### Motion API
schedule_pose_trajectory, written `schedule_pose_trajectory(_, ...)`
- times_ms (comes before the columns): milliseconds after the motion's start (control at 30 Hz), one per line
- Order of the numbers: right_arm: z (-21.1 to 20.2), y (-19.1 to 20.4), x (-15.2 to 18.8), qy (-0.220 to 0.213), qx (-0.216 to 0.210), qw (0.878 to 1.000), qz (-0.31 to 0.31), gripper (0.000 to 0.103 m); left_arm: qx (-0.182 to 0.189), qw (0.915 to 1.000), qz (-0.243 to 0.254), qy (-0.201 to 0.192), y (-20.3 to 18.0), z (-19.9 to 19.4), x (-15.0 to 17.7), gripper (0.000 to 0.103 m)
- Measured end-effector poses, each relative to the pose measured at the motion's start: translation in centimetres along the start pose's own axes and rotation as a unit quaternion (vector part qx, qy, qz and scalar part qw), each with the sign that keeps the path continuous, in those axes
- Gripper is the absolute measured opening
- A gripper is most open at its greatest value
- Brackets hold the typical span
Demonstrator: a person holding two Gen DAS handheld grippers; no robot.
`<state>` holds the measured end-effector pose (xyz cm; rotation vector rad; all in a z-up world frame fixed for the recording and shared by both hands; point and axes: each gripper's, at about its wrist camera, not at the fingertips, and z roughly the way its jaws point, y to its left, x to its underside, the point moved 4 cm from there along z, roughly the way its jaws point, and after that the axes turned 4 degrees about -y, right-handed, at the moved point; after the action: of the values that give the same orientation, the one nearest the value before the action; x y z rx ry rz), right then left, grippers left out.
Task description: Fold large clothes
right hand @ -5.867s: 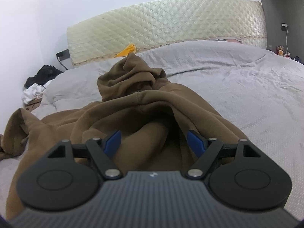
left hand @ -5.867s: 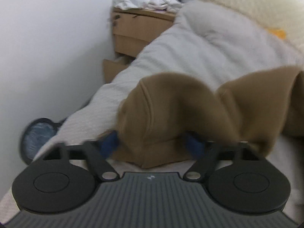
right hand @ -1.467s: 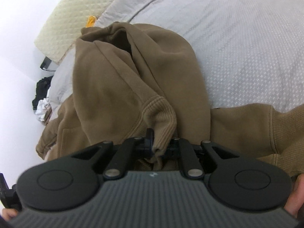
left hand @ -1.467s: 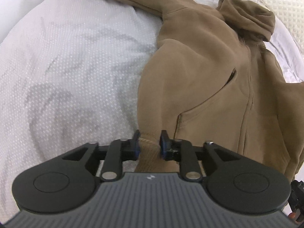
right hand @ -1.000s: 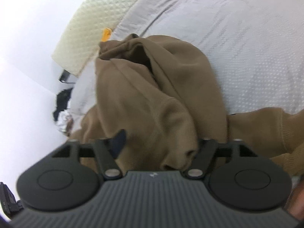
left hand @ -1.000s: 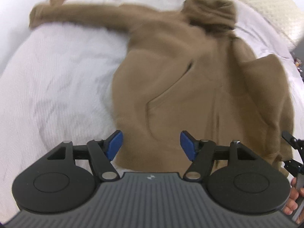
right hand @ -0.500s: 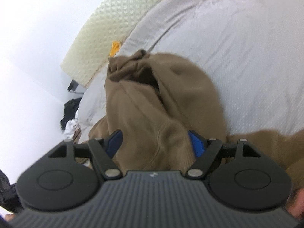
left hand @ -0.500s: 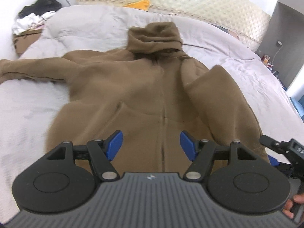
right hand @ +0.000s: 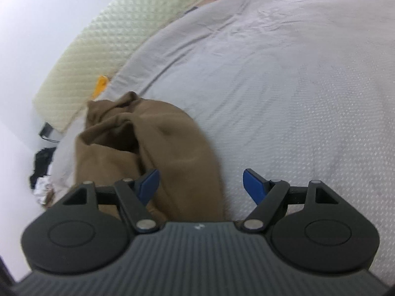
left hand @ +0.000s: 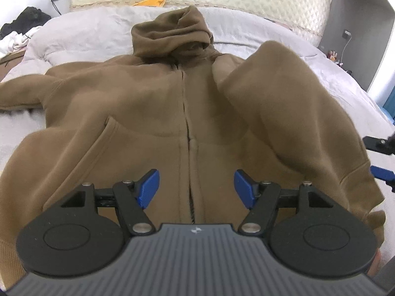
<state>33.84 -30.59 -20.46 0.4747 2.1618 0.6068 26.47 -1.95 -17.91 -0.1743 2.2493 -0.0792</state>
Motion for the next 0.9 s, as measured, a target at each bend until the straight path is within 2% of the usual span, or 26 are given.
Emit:
schedule_pose_trajectory(100,1.7,0.0,0.1,0.015,0.024,1.0,-0.015,0.077,-0.003,0.9999,-0.015,0.002,0.9,0.1,0.8,0.072)
schedule_pose_trajectory(200,3.4,-0.6,0.5,0.035,0.057,0.998,-0.007,0.084,0.004,0.9992,-0.039,0.007,2.0,0.3,1.1,0.072)
schedule_pose_trajectory(267,4.3,-0.8,1.0,0.052,0.064,0.997,-0.005,0.085,0.007,0.9986,-0.052,0.007,2.6,0.3,1.2,0.072)
schedule_pose_trajectory(400,5.6,0.0,2.2,0.092,0.039,0.995,-0.002,0.085,0.014,0.9965,-0.083,0.006,3.5,0.5,1.1,0.072)
schedule_pose_trajectory(567,5.7,2.6,3.2,0.098,-0.001,0.994,-0.049,0.085,0.022,0.993,-0.115,0.012,4.4,0.7,1.4,0.072)
schedule_pose_trajectory(767,5.2,6.1,4.7,0.108,-0.035,0.983,-0.144,0.087,0.031,0.9916,-0.125,0.002,4.5,0.3,1.4,0.072)
schedule_pose_trajectory(900,5.1,6.3,4.7,0.106,-0.037,0.982,-0.152,0.087,0.042,0.9901,-0.134,-0.008,4.3,0.2,1.5,0.072)
